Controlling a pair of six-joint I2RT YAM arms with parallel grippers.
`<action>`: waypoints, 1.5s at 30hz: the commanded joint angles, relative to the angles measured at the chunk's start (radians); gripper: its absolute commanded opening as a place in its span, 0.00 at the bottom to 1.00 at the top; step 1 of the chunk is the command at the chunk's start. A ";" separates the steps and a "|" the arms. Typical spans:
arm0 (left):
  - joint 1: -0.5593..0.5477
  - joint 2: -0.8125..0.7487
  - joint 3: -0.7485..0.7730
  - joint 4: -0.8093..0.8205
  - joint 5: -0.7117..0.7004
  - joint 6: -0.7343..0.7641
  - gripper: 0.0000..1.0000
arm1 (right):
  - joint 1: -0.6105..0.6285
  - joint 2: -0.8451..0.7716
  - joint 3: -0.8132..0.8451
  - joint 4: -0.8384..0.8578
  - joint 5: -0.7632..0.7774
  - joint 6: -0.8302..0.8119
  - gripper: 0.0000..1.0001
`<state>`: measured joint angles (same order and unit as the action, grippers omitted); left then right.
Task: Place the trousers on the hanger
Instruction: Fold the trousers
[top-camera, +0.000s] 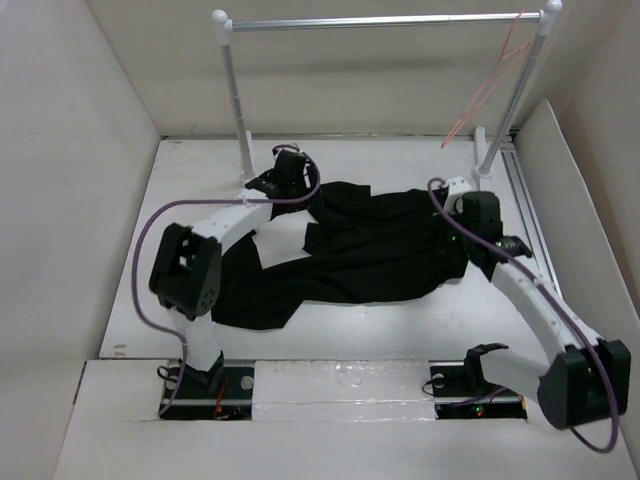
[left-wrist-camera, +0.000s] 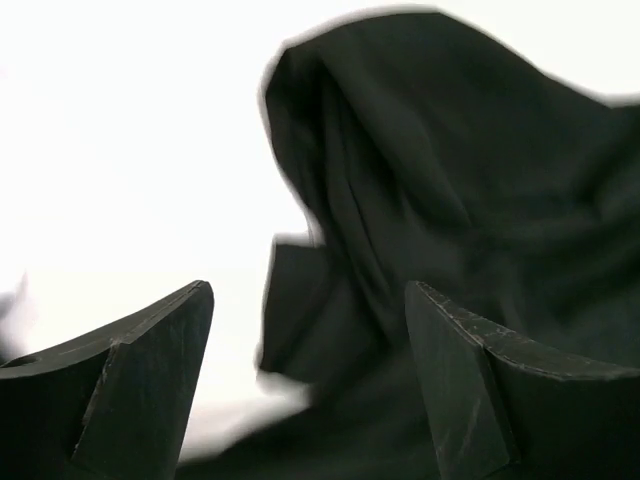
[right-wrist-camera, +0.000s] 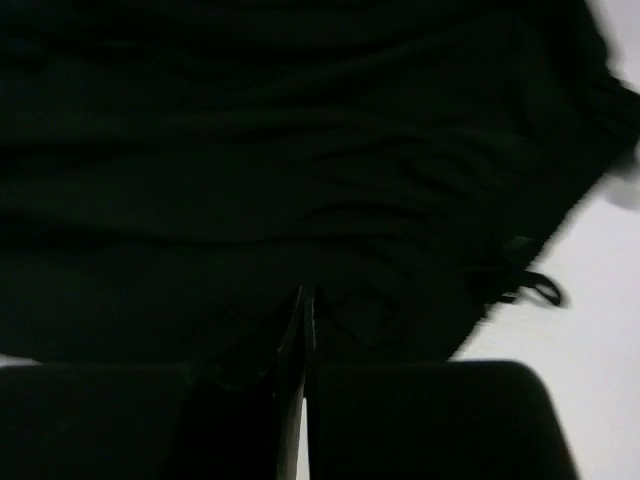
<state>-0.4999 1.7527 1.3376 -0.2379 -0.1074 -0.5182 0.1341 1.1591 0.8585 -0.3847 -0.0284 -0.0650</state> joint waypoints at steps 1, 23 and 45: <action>0.079 0.125 0.101 0.038 0.079 -0.049 0.73 | 0.144 -0.126 -0.088 -0.057 -0.145 -0.019 0.04; -0.058 0.229 0.266 0.240 0.180 0.174 0.64 | 0.504 -0.202 -0.223 -0.082 0.022 0.192 0.38; -0.189 0.714 0.920 -0.081 -0.021 0.353 0.56 | 0.427 -0.360 -0.249 -0.145 -0.116 0.168 0.79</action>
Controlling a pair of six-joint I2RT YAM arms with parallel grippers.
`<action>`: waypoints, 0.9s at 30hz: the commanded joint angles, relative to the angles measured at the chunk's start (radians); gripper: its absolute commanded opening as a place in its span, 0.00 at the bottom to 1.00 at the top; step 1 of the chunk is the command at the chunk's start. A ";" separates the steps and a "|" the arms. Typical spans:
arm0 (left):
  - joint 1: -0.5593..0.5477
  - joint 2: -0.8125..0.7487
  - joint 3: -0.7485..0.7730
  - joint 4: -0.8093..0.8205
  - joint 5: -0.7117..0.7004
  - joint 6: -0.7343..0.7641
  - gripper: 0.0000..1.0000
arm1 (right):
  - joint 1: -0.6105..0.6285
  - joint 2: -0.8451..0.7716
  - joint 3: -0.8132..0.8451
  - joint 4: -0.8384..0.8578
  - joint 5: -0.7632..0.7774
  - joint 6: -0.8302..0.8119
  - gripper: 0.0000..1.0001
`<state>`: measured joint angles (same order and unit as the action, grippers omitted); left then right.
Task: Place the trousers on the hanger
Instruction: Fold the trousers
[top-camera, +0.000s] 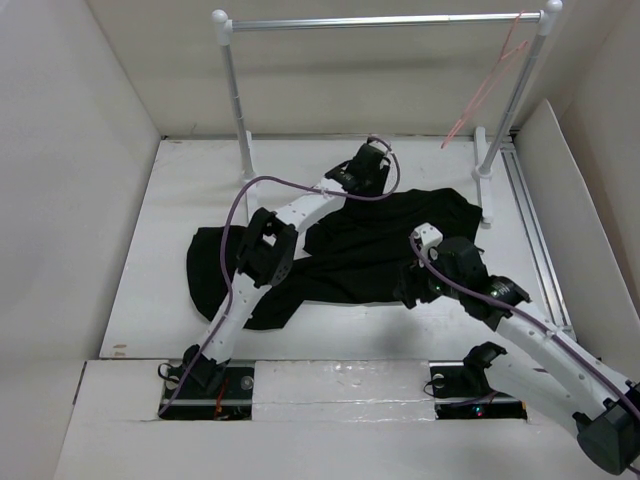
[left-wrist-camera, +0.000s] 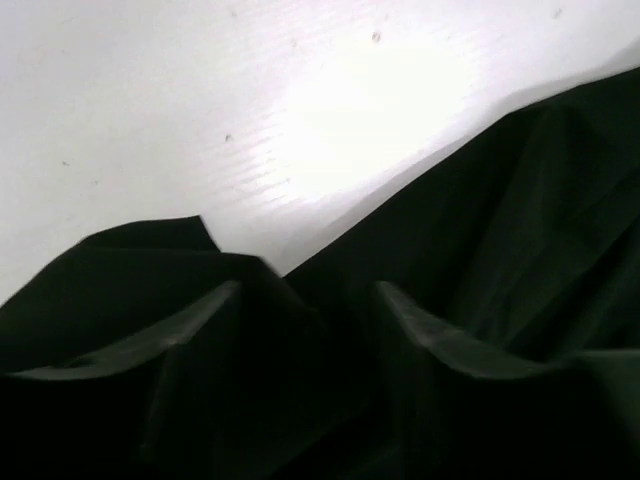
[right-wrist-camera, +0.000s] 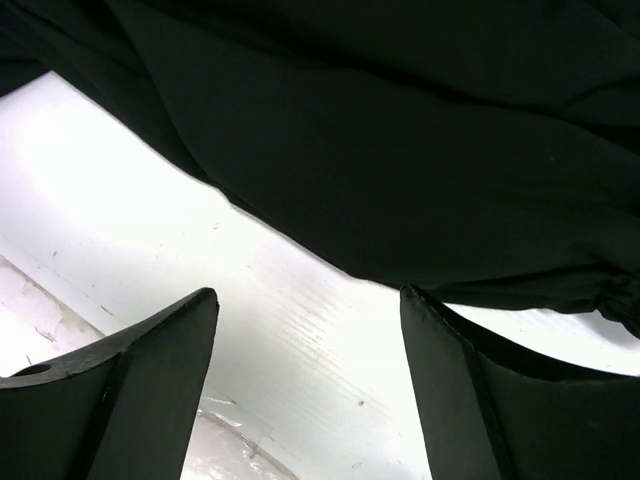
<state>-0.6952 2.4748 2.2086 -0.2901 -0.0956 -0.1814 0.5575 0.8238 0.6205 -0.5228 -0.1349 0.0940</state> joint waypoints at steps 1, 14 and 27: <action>0.006 0.002 0.056 -0.026 -0.041 0.014 0.46 | 0.004 -0.028 -0.015 -0.002 -0.008 0.015 0.79; 0.187 -0.624 -0.384 0.117 -0.079 -0.148 0.00 | -0.005 0.038 -0.054 0.046 0.063 0.021 0.86; 0.240 -0.912 -0.601 0.040 -0.033 -0.223 0.00 | -0.203 0.320 0.001 0.217 0.052 -0.033 1.00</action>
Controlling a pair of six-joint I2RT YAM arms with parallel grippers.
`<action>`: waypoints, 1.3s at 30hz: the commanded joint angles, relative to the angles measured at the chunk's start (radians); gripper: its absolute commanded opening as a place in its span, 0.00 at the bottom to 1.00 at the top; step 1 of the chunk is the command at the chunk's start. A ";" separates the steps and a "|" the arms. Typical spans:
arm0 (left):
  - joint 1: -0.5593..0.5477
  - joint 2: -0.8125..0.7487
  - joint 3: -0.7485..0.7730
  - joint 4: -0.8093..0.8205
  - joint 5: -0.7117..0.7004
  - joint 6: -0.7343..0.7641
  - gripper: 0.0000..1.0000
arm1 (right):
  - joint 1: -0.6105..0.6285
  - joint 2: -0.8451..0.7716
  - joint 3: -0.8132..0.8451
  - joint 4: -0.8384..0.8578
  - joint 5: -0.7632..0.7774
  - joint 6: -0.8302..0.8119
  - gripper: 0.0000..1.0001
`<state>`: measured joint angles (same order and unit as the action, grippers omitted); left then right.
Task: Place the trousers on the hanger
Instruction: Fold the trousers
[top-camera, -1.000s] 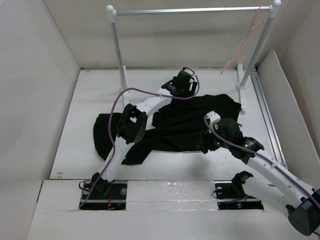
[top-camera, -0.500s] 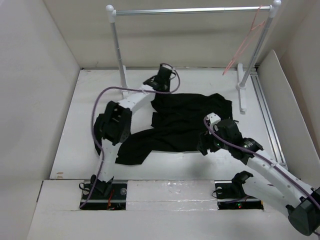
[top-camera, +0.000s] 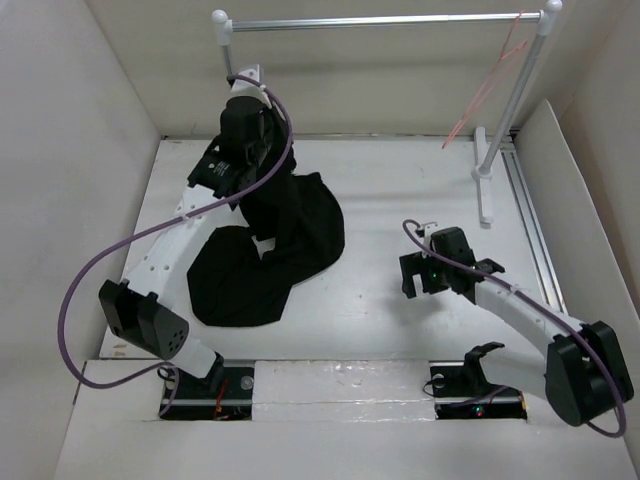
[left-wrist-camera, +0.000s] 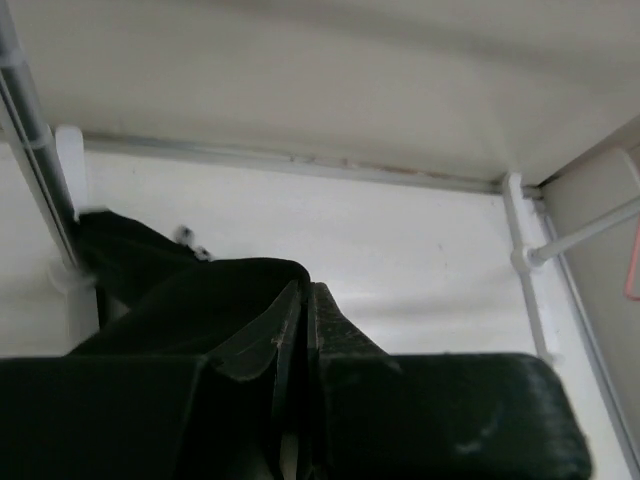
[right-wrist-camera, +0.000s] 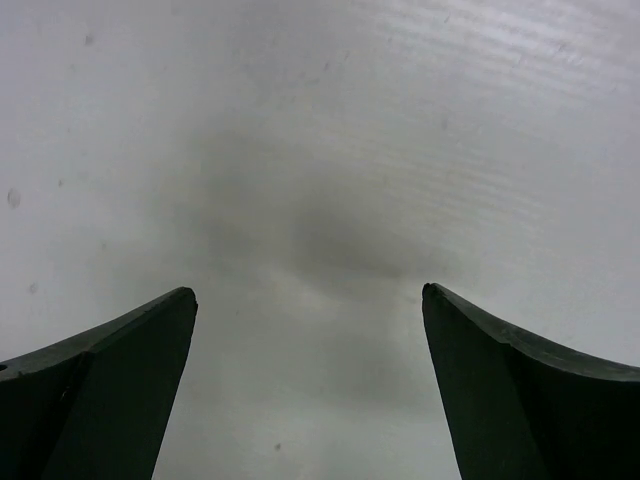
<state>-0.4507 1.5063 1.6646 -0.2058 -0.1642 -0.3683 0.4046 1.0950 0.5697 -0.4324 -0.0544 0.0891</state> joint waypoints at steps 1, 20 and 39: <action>-0.005 0.043 -0.081 -0.043 0.035 -0.040 0.00 | -0.084 0.071 0.062 0.215 -0.073 -0.032 1.00; 0.015 -0.351 -0.597 -0.159 -0.179 -0.112 0.00 | 0.125 0.973 0.708 0.643 -0.279 0.222 0.83; 0.083 0.096 -0.239 0.022 0.135 -0.103 0.00 | -0.122 -0.321 0.036 -0.172 0.084 0.181 0.00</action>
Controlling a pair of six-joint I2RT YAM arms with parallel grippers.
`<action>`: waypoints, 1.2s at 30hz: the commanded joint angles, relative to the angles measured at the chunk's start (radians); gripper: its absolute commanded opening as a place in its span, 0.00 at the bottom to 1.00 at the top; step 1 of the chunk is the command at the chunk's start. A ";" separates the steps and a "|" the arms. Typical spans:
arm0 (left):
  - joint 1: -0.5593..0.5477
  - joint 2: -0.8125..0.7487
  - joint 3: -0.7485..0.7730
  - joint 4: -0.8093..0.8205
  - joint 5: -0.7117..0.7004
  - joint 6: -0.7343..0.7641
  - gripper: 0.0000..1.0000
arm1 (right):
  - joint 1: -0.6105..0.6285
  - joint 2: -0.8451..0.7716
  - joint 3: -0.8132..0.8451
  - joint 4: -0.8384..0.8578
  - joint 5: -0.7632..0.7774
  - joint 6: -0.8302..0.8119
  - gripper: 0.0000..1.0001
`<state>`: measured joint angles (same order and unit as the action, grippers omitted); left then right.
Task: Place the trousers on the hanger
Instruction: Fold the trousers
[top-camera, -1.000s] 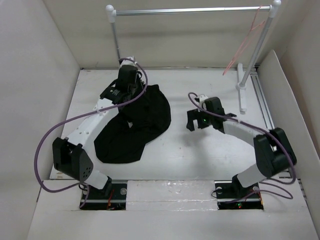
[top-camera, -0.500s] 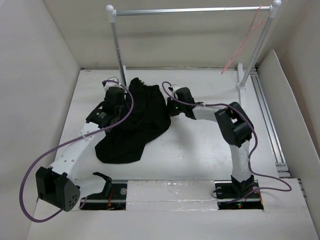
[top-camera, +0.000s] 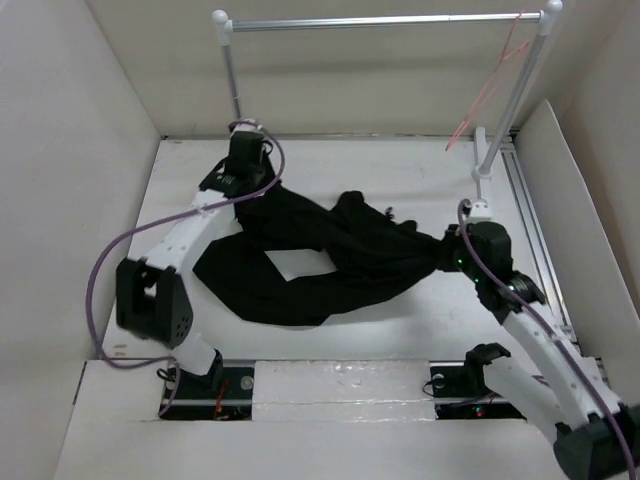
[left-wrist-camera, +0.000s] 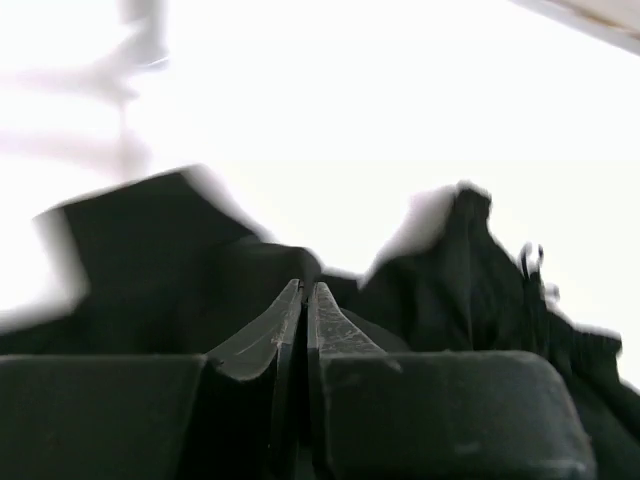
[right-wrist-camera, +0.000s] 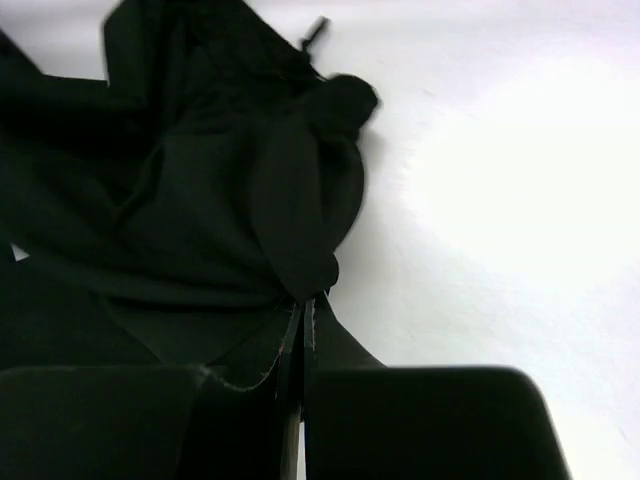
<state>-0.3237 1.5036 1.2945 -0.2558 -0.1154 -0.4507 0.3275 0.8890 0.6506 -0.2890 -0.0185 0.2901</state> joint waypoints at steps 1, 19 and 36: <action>-0.054 0.142 0.162 0.061 0.097 -0.026 0.00 | -0.059 -0.152 -0.048 -0.369 0.031 -0.020 0.00; -0.189 0.376 0.324 0.017 0.185 0.010 0.60 | -0.071 -0.106 0.184 -0.420 -0.063 -0.205 0.84; 0.353 -0.097 -0.423 0.219 0.287 -0.123 0.43 | 0.014 0.426 0.307 -0.049 -0.201 -0.368 0.42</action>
<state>0.0597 1.3602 0.8715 -0.0624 0.0761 -0.6144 0.3180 1.3174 0.9649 -0.4213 -0.1684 -0.0536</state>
